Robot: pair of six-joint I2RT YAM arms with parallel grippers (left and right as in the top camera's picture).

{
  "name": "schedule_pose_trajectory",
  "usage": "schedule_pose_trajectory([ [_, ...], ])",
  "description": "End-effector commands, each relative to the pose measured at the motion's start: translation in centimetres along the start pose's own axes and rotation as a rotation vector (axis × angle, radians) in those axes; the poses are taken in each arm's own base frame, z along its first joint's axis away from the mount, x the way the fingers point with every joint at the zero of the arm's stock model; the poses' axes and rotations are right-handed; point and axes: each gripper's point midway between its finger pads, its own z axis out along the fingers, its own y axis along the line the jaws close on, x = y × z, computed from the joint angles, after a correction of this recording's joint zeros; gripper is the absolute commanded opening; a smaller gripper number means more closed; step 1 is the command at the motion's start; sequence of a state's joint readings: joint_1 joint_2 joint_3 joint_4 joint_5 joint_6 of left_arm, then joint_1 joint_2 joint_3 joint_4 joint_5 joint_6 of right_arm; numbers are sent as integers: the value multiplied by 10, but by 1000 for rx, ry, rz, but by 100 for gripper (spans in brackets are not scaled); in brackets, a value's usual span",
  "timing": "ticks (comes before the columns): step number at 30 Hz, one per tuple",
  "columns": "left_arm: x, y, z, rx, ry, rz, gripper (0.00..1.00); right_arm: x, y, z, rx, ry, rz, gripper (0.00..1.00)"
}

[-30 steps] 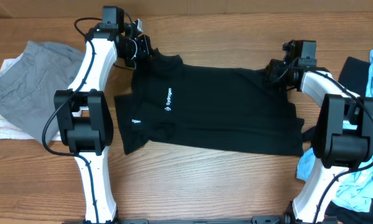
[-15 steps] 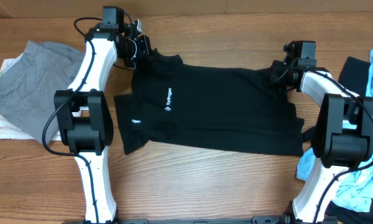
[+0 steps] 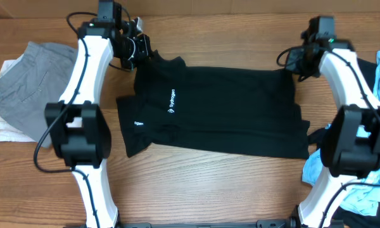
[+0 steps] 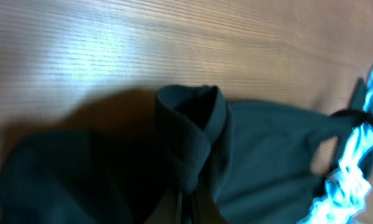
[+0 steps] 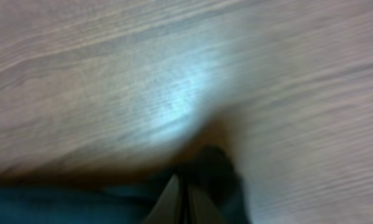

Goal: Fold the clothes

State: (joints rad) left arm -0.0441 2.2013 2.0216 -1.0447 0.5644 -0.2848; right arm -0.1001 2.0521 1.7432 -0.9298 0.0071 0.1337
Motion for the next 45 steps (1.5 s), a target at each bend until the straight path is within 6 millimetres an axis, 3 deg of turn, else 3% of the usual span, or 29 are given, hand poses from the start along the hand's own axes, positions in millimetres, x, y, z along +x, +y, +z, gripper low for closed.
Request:
schedule_pose_trajectory([
  [1, 14, -13, -29, -9, 13, 30, 4, -15, -15, -49, 79, -53, 7, 4],
  [9, 68, 16, -42, -170, 206, -87, 4, 52, -44, -61, 195, 224, 5, 4],
  [17, 112, 34, -60, -288, 385, -89, 4, 87, -76, -76, 231, 390, 74, 4],
  [20, 126, 35, -66, -298, 447, -79, 4, 95, -76, -77, 178, 430, 115, 4],
  [31, 139, 30, -57, -298, 497, -60, 4, 134, -75, -70, 162, 575, 128, 4],
  [40, 204, 47, -34, -317, 743, -47, 4, 160, -78, -62, 173, 657, 129, 4],
  [45, 226, 58, -32, -323, 825, -65, 4, 166, -78, -61, 176, 677, 130, 4],
])
